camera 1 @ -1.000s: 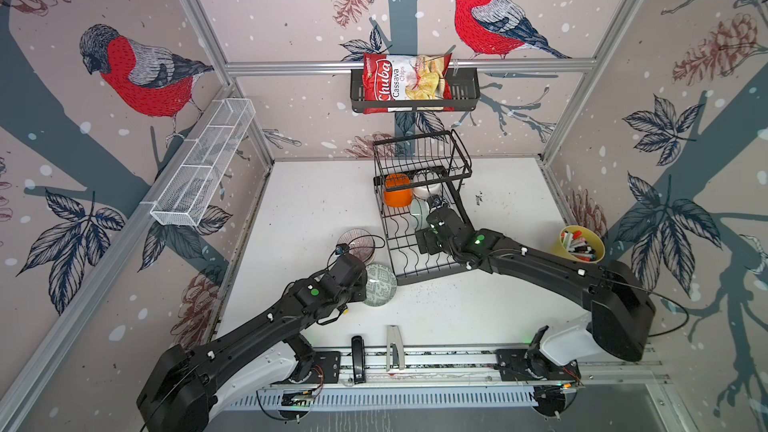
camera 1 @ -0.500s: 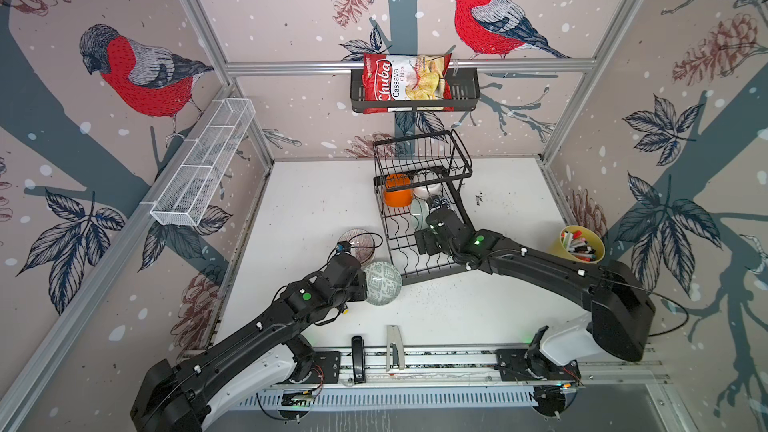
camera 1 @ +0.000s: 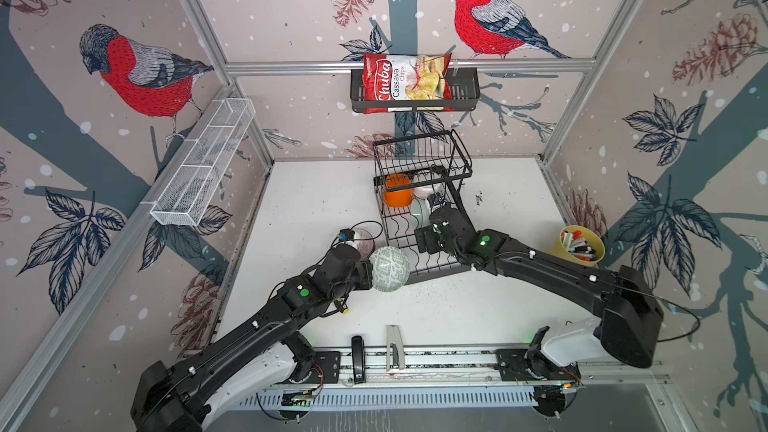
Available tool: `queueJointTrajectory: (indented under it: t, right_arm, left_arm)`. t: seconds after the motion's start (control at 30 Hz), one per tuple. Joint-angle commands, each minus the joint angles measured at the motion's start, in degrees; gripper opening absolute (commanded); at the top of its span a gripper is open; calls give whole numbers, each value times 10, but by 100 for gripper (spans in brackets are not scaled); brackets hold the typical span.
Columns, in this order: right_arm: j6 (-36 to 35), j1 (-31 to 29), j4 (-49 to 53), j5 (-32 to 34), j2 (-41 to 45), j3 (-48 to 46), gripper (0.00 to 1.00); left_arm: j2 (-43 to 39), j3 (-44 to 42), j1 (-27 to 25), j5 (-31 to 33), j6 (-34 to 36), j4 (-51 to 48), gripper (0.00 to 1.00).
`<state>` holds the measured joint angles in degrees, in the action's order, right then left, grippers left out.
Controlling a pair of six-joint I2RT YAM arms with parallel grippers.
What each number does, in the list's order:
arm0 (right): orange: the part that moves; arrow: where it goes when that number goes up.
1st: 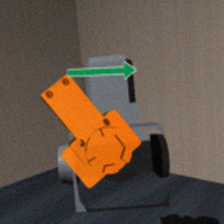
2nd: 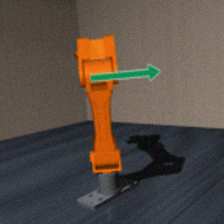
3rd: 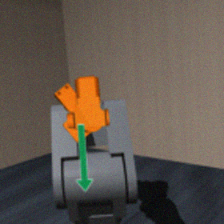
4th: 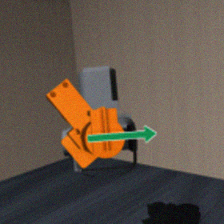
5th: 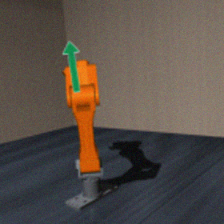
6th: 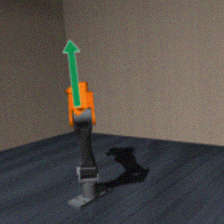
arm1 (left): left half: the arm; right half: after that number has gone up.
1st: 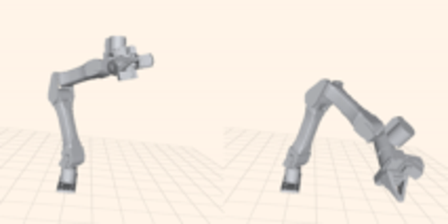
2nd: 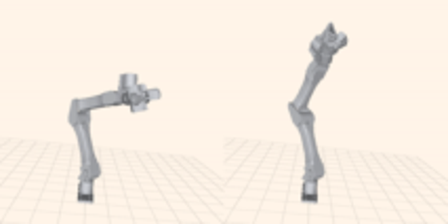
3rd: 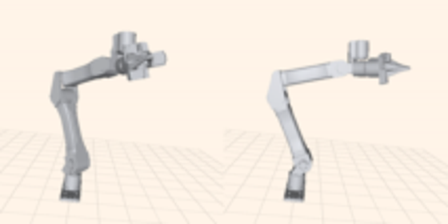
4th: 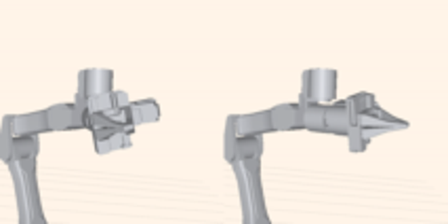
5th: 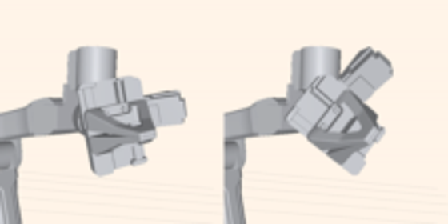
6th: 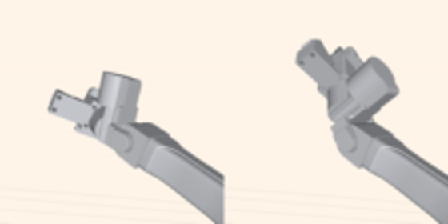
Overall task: Load the bowls into the dish rack
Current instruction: 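Grasp the grey-patterned bowl rim with the left gripper and lift it, then hold the grey-patterned bowl up while the right gripper grasps its rim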
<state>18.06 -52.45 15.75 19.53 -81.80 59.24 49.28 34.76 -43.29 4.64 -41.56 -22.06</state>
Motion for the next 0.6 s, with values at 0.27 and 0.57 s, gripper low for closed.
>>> queueJointTrajectory:
  t: [0.27, 0.57]
  right_arm:
    - [13, 0, 31, 28, 62, -1, 93]
    - [9, -4, 38, 3, 89, 0, 88]
  left_arm:
    - [101, 72, 0, 31, 38, 77, 0]
    - [183, 123, 0, 25, 60, 102, 0]
